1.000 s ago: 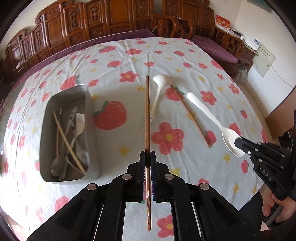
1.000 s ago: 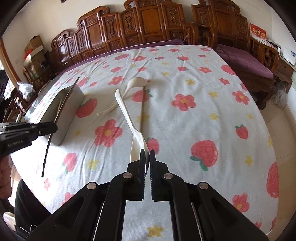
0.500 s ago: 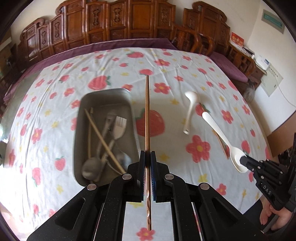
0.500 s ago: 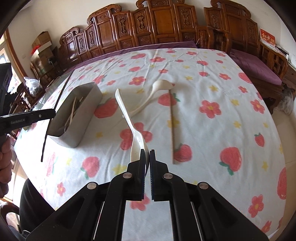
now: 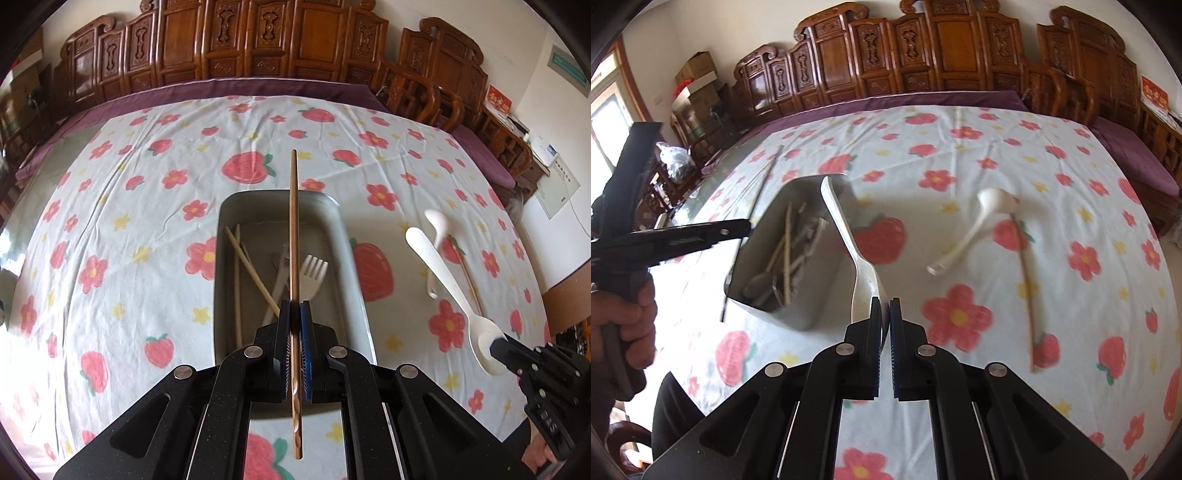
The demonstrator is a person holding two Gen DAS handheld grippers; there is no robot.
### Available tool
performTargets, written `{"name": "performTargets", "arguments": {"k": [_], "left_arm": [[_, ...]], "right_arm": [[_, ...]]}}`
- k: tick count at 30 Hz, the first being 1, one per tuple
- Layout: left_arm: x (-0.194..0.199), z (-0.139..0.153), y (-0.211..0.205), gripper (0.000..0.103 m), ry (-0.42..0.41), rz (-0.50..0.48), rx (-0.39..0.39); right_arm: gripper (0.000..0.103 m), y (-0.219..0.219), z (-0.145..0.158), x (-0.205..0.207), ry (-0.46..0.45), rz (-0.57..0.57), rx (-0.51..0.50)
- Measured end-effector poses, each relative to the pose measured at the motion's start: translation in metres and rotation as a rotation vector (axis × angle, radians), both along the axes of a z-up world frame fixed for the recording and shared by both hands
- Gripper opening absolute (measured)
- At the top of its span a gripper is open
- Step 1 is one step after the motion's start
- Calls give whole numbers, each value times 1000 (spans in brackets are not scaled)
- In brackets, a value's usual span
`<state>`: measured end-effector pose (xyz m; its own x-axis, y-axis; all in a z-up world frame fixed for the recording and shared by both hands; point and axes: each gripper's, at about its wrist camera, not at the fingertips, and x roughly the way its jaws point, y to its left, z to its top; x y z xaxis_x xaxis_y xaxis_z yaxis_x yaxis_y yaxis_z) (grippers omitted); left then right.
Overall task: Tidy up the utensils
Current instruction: 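Lower the brown chopstick into the tray with the left tool while the right tool carries the white spoon, then lower the white plastic spoon into the tray with the right tool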
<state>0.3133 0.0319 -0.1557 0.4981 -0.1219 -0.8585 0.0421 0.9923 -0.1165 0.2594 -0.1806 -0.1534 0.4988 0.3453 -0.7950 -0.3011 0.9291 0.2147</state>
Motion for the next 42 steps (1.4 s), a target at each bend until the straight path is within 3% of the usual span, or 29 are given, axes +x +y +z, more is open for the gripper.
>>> {"name": "performTargets", "arguments": {"k": [20,33,42], "left_arm": [[29,-14,17,5,5,1,-9],[0,-1,47,5,-46,16,12],[-15,9,63,5,-70,18,13]], "right_arm": [[5,49,12,23,1,15,-19],[5,86,-3,41,64,-9,31],[6,115,-10,53,63,-46,-7]]}}
